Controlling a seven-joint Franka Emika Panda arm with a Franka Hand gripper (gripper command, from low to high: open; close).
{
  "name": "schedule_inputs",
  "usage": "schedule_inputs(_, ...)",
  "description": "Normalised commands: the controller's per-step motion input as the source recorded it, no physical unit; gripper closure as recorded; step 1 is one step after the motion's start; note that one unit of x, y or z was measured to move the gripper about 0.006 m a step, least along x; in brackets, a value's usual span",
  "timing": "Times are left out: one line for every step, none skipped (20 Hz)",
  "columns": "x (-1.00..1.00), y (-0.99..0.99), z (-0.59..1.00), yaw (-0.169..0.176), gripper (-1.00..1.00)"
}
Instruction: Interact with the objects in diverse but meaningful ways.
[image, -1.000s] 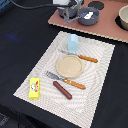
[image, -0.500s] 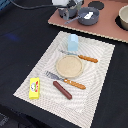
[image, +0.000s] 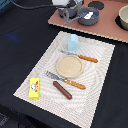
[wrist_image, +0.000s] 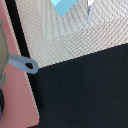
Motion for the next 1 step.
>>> schedule_inputs(0.00, 0.00, 0.00, 0.000, -1.00)
